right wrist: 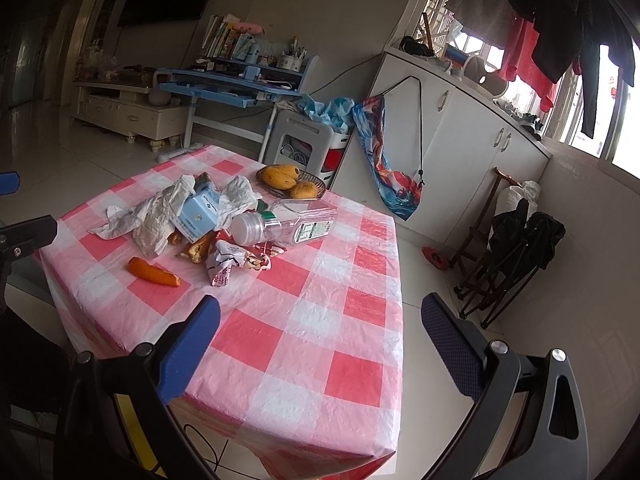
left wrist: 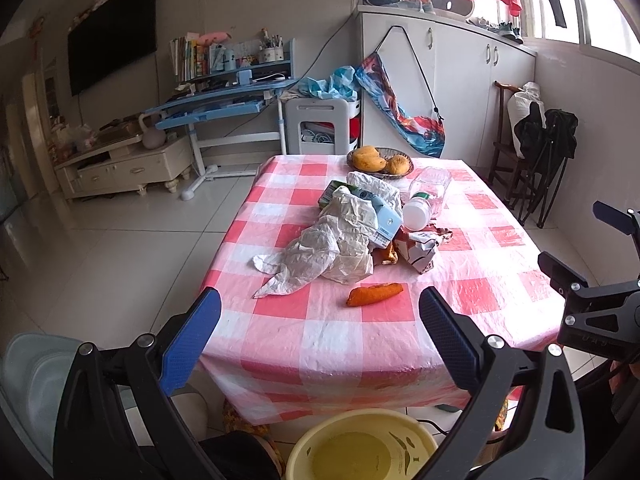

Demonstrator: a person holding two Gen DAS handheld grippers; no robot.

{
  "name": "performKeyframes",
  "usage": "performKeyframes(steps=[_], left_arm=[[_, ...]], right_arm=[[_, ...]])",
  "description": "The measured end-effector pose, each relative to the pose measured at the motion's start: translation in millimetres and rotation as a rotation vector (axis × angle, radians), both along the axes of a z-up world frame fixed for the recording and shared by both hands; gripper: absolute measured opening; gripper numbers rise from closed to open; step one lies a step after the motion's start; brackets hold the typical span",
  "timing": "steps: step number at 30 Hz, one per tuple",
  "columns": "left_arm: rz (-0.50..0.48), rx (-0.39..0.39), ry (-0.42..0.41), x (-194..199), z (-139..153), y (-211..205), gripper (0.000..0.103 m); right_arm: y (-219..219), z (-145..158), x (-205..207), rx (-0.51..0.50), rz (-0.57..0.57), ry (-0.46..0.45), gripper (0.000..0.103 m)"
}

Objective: Collect trash

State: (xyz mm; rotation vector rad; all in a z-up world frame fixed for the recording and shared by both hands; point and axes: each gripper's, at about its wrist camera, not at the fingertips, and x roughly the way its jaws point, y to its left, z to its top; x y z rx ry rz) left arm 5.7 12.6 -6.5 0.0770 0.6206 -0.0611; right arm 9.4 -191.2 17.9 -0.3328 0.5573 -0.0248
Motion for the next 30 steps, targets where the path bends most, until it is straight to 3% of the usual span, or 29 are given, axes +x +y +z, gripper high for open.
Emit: performKeyframes(steps=[23, 30], left_arm=[[0.083, -0.044, 0.039, 11.5, -1.3, 41.2, 0.096], [0.076, -0.060, 0.080, 17.4, -5.3, 53.6, 0.096]], right_arm=[[11.3, -8.9, 3.0, -0.022, 0.031, 0.024, 0.097], [13.0, -10.7, 6.9, 0.059, 0.075, 0.065, 0.097]])
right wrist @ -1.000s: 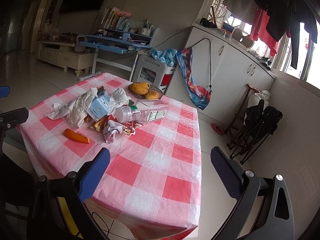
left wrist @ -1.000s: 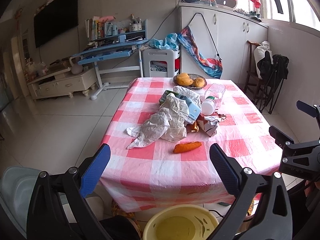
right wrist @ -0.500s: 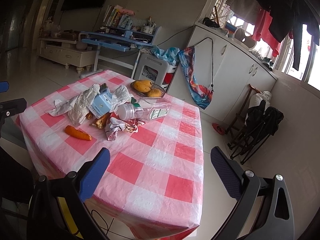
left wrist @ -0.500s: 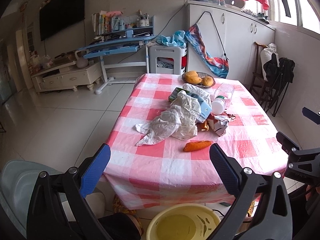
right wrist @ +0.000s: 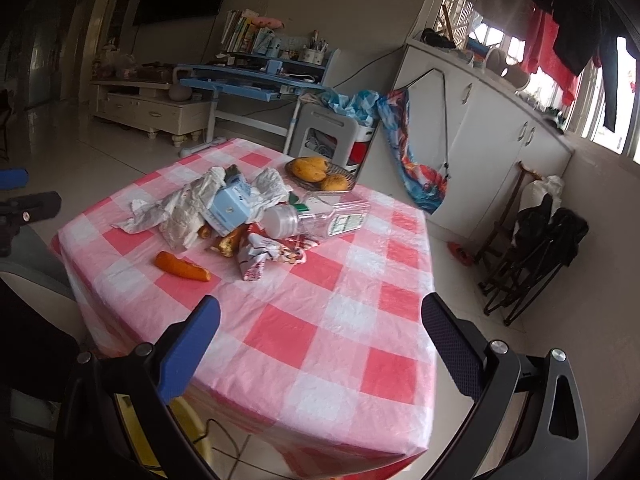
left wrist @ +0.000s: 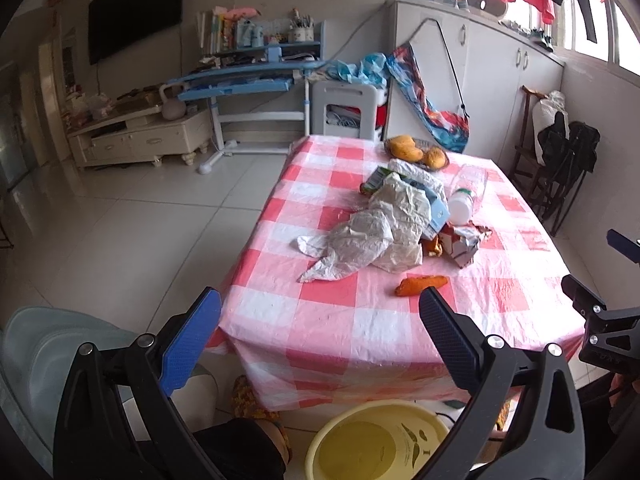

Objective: Collect trash
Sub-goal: 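Reach the left gripper to the white tissue and grasp it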

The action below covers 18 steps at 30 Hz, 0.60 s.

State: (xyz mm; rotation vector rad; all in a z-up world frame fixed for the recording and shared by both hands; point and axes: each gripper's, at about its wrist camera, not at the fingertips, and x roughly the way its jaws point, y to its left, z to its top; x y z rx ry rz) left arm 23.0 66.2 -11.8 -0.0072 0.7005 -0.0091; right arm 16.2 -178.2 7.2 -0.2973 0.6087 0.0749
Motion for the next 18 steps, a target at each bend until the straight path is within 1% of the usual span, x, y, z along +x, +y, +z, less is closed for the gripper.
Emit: performKeyframes(steps=[3, 5, 7, 9, 12, 15, 17, 18], left_arm=[[-0.025, 0.006, 0.030, 10.9, -3.6, -0.1, 0.096], [-0.038, 0.050, 0.059, 25.1, -9.1, -4.6, 0.096], [-0.068, 0.132, 0.094, 43.9, -19.0, -14.0, 0.096], [-0.107, 0.196, 0.129, 60.4, -29.0, -23.6, 0.096], [-0.162, 0.267, 0.157, 84.2, -40.4, -35.0, 0.096], [-0.197, 0.314, 0.172, 106.3, -49.0, -42.0, 0.096], [-0.217, 0.349, 0.197, 123.5, -56.5, -45.7, 0.095], [-0.222, 0.361, 0.205, 130.3, -59.8, -46.4, 0.090]], right_arm=[[3.8, -2.7, 3.0, 0.037, 0.023, 0.027, 0.097], [9.1, -5.4, 6.0, 0.058, 0.049, 0.047, 0.097], [16.1, -8.9, 9.1, 0.070, 0.080, 0.066, 0.097], [25.2, -13.1, 13.1, 0.063, 0.115, 0.083, 0.097], [40.0, -22.0, 22.3, 0.039, 0.175, 0.119, 0.097], [51.7, -29.7, 30.5, 0.031, 0.239, 0.160, 0.097], [59.1, -34.8, 36.6, 0.017, 0.279, 0.181, 0.097], [62.2, -36.9, 40.4, 0.009, 0.296, 0.190, 0.097]])
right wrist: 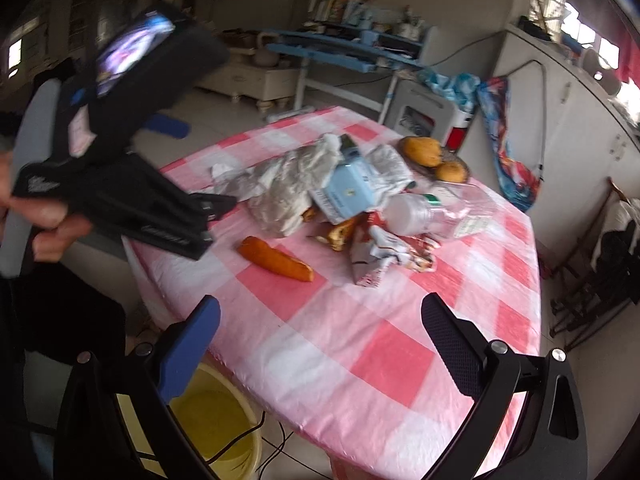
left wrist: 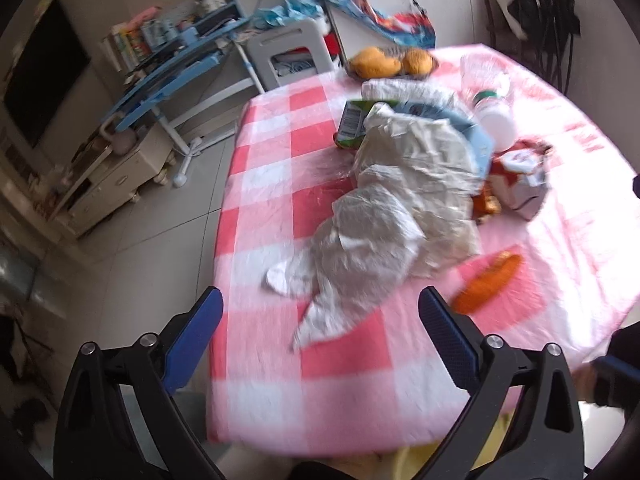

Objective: Collect trash
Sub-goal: 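Reach the left gripper to the white tissue and grasp it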

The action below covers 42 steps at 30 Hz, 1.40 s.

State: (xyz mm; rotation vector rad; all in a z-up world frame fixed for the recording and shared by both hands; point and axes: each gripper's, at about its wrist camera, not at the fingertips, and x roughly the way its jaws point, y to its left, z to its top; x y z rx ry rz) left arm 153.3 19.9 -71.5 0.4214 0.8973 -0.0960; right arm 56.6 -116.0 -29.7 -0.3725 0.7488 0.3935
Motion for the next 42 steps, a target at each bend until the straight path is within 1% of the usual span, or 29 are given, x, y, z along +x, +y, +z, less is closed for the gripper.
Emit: performKeyframes(steps=[1, 2, 3, 4, 5, 6, 7, 8, 9, 10, 12, 13, 16, 17, 19, 22, 23, 24, 27, 30, 32, 33, 35, 38, 42], left_arm=[[-0.009, 0.006, 0.020, 8.7, -3.4, -0.4, 0.083], [-0.015, 0.006, 0.038, 15.2, -6.1, -0.5, 0.079], [-0.020, 0.003, 0.063, 22.4, -10.0, -0.2, 0.069], [-0.020, -0.004, 0.087, 27.6, -13.0, 0.4, 0.052], [-0.021, -0.018, 0.108, 31.7, -14.6, 1.0, 0.044], [-0.019, -0.056, 0.146, 35.3, -15.5, 3.3, 0.022], [-0.016, -0.086, 0.161, 35.8, -14.1, 5.4, 0.010], [-0.009, -0.117, 0.157, 34.5, -8.7, 8.8, 0.008], [-0.007, -0.141, 0.142, 32.3, -3.3, 12.5, 0.004], [-0.001, -0.184, 0.115, 29.5, 6.5, 18.3, 0.002], [0.028, -0.255, 0.081, 25.2, 21.0, 30.8, 0.002], [0.060, -0.313, 0.060, 23.3, 29.0, 41.8, 0.002], [0.119, -0.413, 0.023, 19.7, 41.3, 60.0, 0.002], [0.128, -0.431, 0.012, 19.5, 44.3, 62.5, 0.002], [0.134, -0.473, -0.017, 17.9, 51.6, 64.1, 0.002], [0.111, -0.560, -0.037, 14.5, 59.5, 65.0, 0.002], [0.101, -0.575, -0.040, 12.0, 61.9, 63.6, 0.002], [0.091, -0.585, -0.041, 11.4, 62.6, 61.5, 0.002], [0.083, -0.600, -0.038, 10.4, 63.6, 59.0, 0.002], [0.090, -0.614, -0.028, 11.7, 62.3, 59.1, 0.002], [0.098, -0.628, -0.017, 14.1, 60.7, 60.5, 0.002], [0.104, -0.633, -0.014, 15.5, 60.0, 61.3, 0.002], [0.110, -0.636, -0.013, 16.4, 58.4, 62.2, 0.002], [0.108, -0.634, -0.021, 15.5, 59.6, 61.5, 0.002], [0.102, -0.624, -0.029, 13.8, 60.8, 58.1, 0.002]], right_arm=[[3.7, -2.7, 4.1, -0.007, 0.018, 0.008, 0.097], [6.7, -5.5, 8.7, -0.011, 0.034, 0.018, 0.097], [8.4, -7.8, 13.1, -0.011, 0.047, 0.030, 0.097], [11.4, -10.9, 18.3, -0.007, 0.060, 0.045, 0.097], [14.2, -13.7, 23.3, -0.003, 0.072, 0.060, 0.097], [17.2, -16.3, 28.0, 0.001, 0.081, 0.071, 0.097], [20.1, -18.1, 32.3, 0.004, 0.090, 0.082, 0.097], [22.5, -19.6, 36.8, 0.006, 0.099, 0.091, 0.097], [26.0, -21.4, 40.4, 0.008, 0.107, 0.096, 0.097], [28.5, -23.2, 43.6, 0.009, 0.114, 0.100, 0.097], [31.7, -26.2, 48.5, 0.015, 0.125, 0.113, 0.097], [32.1, -27.6, 49.7, 0.018, 0.124, 0.118, 0.096], [32.1, -28.6, 53.1, 0.035, 0.124, 0.139, 0.091], [32.2, -28.7, 53.1, 0.035, 0.124, 0.140, 0.089], [33.6, -31.2, 54.6, 0.027, 0.121, 0.144, 0.087], [34.6, -36.9, 61.3, 0.012, 0.112, 0.164, 0.080], [35.0, -38.9, 61.5, 0.010, 0.109, 0.171, 0.076], [34.5, -41.2, 64.0, 0.007, 0.104, 0.184, 0.074], [30.6, -42.2, 66.8, 0.041, 0.099, 0.210, 0.067], [26.7, -42.0, 67.0, 0.073, 0.088, 0.233, 0.050], [22.8, -41.5, 68.7, 0.089, 0.080, 0.244, 0.034], [21.1, -41.4, 68.6, 0.100, 0.078, 0.250, 0.030], [18.7, -41.9, 69.2, 0.115, 0.072, 0.260, 0.019], [17.0, -39.1, 63.6, 0.147, 0.079, 0.258, 0.015], [17.2, -31.7, 58.4, 0.186, 0.096, 0.240, 0.014]])
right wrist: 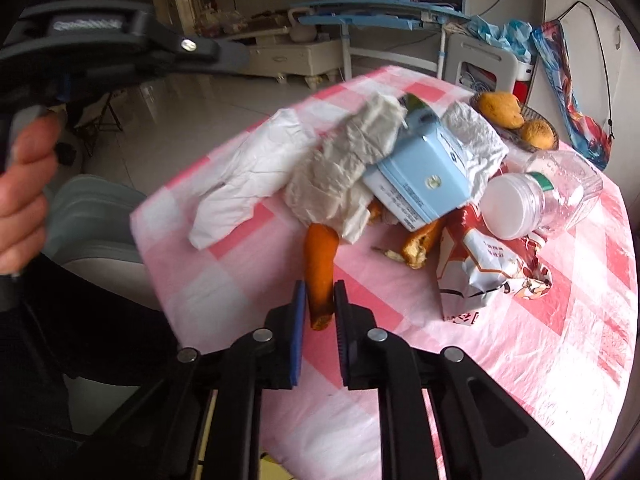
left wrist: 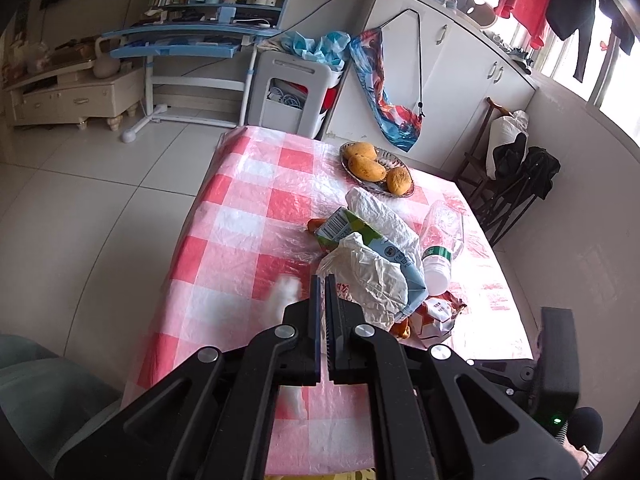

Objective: Collect trash
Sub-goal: 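Reach the left gripper to the white tissue and grasp it, then carry the tissue with the left gripper over the yellow bucket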

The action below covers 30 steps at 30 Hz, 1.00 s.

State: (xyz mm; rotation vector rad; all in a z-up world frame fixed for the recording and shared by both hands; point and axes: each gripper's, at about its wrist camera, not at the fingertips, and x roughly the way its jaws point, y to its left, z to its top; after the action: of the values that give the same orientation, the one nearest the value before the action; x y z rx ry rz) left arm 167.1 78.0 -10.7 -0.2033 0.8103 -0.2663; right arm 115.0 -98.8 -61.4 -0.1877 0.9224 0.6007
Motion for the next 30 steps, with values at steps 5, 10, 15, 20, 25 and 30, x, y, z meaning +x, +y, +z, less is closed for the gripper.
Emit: performKeyframes(steps=[5, 10, 15, 20, 25, 30], left_arm=[[-0.023, 0.069, 0.085, 5.9, -16.8, -4.7, 0.003], [0.028, 0.176, 0.237, 18.1, -53.4, -6.8, 0.060], [0.057, 0.365, 0.223, 25.3, -70.9, -22.8, 0.081], [0.054, 0.439, 0.262, 29.5, -86.3, -26.5, 0.082], [0.026, 0.345, 0.269, 30.0, -83.1, -20.1, 0.024], [0.029, 0.271, 0.194, 16.8, -62.5, -20.4, 0.011]], right_arm=[[1.0, 0.3, -2.2, -0.001, 0.007, -0.006, 0.014], [1.6, -0.8, -5.6, -0.014, 0.011, 0.004, 0.014], [0.2, -3.0, -10.7, -0.029, 0.015, 0.014, 0.014], [-7.7, -6.7, -11.6, -0.025, 0.001, 0.038, 0.014], [-10.8, -8.7, -11.4, 0.002, -0.016, 0.055, 0.014], [-8.9, -9.0, -14.3, 0.018, -0.040, 0.045, 0.013]])
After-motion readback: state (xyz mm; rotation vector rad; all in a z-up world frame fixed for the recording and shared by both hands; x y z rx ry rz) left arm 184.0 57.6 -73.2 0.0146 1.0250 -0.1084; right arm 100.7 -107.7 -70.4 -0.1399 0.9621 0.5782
